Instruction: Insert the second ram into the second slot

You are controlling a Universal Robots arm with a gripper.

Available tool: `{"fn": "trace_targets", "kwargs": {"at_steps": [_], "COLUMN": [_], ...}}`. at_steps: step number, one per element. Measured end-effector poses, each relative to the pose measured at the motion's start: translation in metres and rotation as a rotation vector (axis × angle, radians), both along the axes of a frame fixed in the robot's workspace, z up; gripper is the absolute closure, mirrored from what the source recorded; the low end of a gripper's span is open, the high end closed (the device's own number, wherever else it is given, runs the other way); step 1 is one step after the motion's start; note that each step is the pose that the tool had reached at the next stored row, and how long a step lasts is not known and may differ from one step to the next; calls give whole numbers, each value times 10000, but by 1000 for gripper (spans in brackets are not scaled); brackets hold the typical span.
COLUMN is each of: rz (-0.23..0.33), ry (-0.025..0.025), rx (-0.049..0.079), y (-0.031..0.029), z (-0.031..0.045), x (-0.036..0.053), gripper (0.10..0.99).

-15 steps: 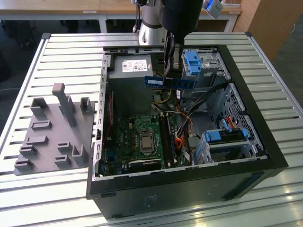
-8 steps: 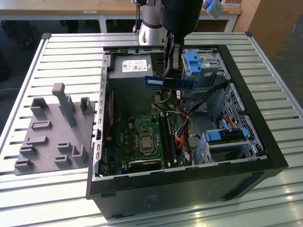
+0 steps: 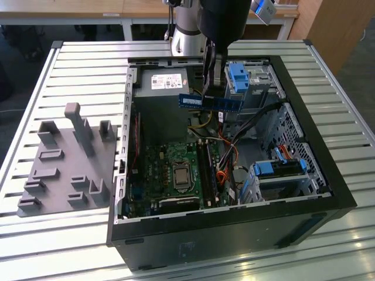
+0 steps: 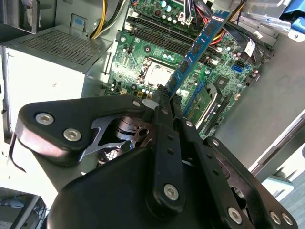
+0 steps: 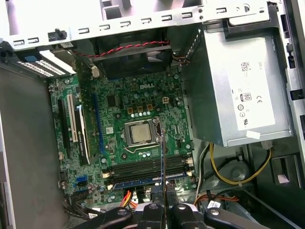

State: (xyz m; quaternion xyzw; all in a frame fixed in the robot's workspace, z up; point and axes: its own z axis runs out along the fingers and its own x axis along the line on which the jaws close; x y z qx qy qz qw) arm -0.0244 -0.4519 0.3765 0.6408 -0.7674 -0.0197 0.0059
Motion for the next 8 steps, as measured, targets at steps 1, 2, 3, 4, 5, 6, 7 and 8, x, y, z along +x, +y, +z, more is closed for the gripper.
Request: {"fn": "trace_targets", "kwargs": {"at_steps": [1, 2, 3, 4, 5, 6, 7, 8], "rz": [-14, -27, -40, -52, -83, -125, -135, -146], "ry": [0, 0, 0, 0, 0, 0, 0, 0], "rx": [0, 0, 0, 0, 0, 0, 0, 1], "y": [0, 0, 0, 0, 0, 0, 0, 0], "z": [0, 0, 0, 0, 0, 0, -1, -1], "x": [0, 0, 0, 0, 0, 0, 0, 0], "gripper": [949, 949, 949, 949, 949, 949, 949, 949]}}
